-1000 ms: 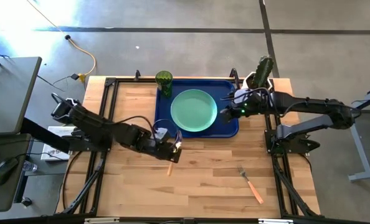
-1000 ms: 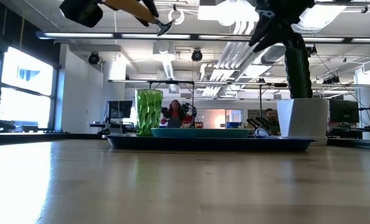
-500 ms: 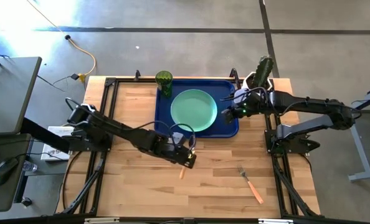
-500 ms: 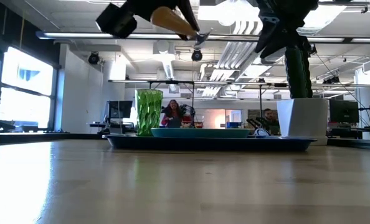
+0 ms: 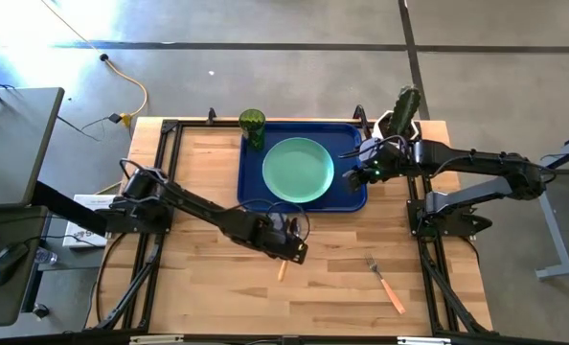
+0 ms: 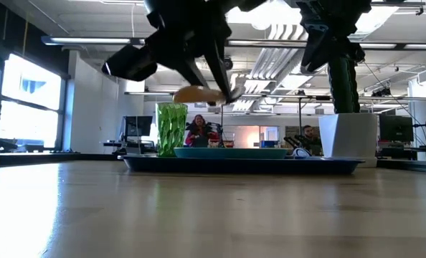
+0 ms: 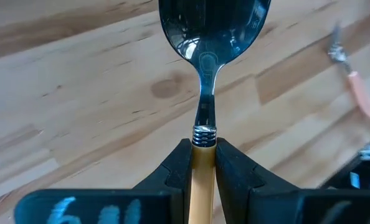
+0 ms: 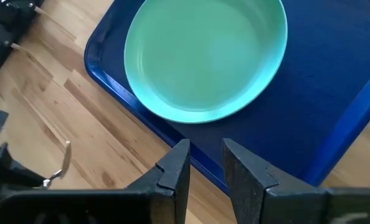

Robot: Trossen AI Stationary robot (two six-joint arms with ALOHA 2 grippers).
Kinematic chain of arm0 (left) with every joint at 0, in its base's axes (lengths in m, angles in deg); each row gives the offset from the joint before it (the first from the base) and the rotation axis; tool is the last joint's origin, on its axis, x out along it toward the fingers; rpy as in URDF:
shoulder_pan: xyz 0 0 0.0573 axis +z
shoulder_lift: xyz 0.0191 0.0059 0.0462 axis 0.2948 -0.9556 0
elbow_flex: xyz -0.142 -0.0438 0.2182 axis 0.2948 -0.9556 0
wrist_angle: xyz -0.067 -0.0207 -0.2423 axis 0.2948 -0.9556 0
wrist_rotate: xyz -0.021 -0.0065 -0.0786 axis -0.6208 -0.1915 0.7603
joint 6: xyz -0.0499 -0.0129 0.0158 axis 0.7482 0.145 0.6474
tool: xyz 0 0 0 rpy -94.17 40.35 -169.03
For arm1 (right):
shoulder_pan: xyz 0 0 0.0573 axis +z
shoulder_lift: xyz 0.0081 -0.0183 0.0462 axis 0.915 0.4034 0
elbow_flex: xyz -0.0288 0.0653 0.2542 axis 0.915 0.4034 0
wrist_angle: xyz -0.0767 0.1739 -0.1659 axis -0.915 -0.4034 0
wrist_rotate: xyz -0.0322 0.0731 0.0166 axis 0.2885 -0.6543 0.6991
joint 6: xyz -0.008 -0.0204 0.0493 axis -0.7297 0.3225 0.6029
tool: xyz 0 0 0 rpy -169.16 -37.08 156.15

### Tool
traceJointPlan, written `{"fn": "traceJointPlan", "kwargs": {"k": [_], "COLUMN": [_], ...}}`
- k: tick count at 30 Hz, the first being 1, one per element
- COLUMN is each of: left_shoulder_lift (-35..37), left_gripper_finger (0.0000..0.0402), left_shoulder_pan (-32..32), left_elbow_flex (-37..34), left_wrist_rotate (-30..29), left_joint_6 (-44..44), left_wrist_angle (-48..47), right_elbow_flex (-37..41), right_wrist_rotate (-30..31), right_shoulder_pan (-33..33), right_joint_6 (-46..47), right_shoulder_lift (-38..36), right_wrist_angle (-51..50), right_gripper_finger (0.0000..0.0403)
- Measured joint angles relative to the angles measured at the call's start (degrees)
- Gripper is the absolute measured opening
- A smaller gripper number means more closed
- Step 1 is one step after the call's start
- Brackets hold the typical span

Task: Pick and place plate/cup/fork/spoon on tray
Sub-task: Put the yellow spoon on the blue serving tray

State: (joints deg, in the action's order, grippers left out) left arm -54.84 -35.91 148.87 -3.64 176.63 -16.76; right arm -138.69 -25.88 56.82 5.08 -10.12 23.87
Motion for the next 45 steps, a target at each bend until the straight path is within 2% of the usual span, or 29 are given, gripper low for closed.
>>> {"fn": "traceJointPlan", "kwargs": {"k": [10, 17, 30, 45], "left_shoulder_lift": [-6.4, -9.0, -8.9, -8.9], "left_gripper_finger": [0.0042, 0.0042, 0.0051, 0.0060], "left_shoulder_pan": [0.0, -0.1, -0.3, -0.2], "left_elbow_flex": [0.0, 0.0, -0.6, -0.6], "left_wrist_rotate": [5.8, 8.5, 8.7, 9.2], "left_joint_6": [5.2, 8.3, 10.6, 8.8], "left_wrist_angle": [1.4, 5.7, 4.4, 5.7], "right_elbow_flex": [0.0, 0.0, 0.0, 0.0], "right_wrist_rotate": [-0.2, -0.6, -1.0, -1.1], "right_shoulder_pan": [0.0, 0.0, 0.0, 0.0], "right_joint_6": [0.0, -0.2, -1.7, -1.7], "right_shoulder_lift": [0.0, 0.0, 0.0, 0.0], "right_wrist_angle": [-2.9, -3.6, -4.9, -5.1], "right_gripper_finger": [0.0085, 0.0085, 0.0085, 0.0085]}}
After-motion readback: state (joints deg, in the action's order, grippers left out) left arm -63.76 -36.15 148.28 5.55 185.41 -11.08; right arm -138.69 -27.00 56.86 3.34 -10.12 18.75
